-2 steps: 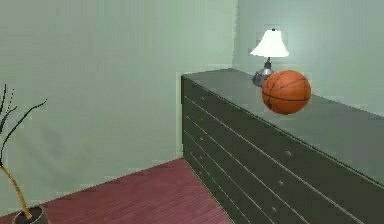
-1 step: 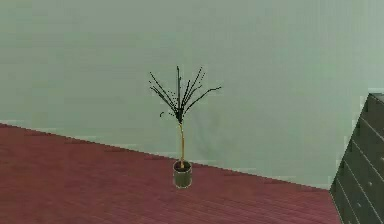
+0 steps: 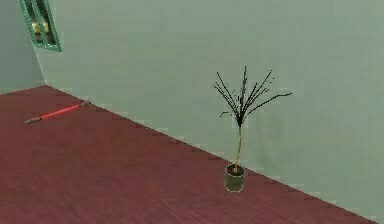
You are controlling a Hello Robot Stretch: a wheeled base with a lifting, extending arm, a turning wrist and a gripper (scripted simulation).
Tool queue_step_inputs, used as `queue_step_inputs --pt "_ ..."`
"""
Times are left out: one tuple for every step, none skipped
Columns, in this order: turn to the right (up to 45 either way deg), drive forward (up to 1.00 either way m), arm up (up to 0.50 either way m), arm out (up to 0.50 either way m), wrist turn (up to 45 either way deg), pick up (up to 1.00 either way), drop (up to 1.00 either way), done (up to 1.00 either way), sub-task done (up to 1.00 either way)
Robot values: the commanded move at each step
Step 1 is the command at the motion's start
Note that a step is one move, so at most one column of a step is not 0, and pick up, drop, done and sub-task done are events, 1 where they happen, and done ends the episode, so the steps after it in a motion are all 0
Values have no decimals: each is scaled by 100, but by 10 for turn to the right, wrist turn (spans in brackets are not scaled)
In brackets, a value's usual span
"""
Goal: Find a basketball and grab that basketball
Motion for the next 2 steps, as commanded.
queue_step_inputs --pt "450 0 0 0 0 0 0 0 0" --pt "450 0 0 0 0 0 0 0 0"
